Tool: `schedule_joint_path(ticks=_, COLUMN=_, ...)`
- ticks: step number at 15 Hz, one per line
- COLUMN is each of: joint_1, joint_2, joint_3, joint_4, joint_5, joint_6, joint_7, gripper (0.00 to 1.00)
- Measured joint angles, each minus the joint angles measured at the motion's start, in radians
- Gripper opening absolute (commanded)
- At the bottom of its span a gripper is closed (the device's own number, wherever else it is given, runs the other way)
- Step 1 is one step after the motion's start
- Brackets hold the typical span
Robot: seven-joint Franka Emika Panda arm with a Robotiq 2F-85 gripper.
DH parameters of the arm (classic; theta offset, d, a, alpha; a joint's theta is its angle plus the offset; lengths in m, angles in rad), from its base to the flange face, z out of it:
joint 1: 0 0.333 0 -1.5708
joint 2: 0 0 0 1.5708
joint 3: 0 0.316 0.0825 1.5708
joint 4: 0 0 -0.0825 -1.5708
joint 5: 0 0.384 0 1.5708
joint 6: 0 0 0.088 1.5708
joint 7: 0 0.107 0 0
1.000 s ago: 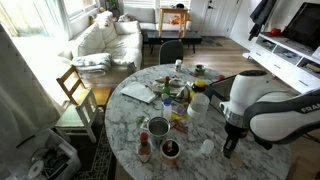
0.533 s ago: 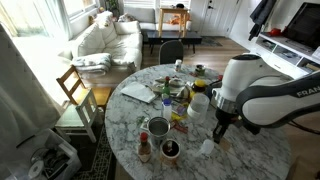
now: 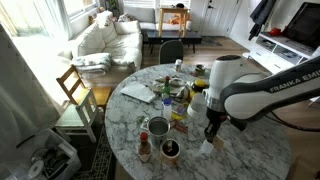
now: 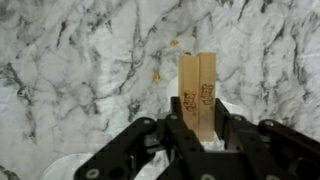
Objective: Flip the measuring cup upside down and place a wooden block on top of it
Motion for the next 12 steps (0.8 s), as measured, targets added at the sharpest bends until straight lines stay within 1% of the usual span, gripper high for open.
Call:
schedule_joint_path(ticks=4, joint_1=0.002, joint_2=0.046, joint_3=0.001, joint_4=0.045, joint_5=0.000, joint_6=-0.050, joint_7=0.000, gripper=0.08)
schedule_joint_path(ticks=9, joint_1=0.006, joint_2=0.078, joint_3=0.001, joint_4=0.075, joint_5=-0.001, joint_6=-0.053, joint_7=0.010, gripper=0.08)
schedule_joint_path(ticks=12, joint_1=0.011, joint_2=0.086, joint_3=0.001, joint_4=0.078, joint_5=-0.005, joint_6=-0.053, joint_7=0.038, gripper=0.08)
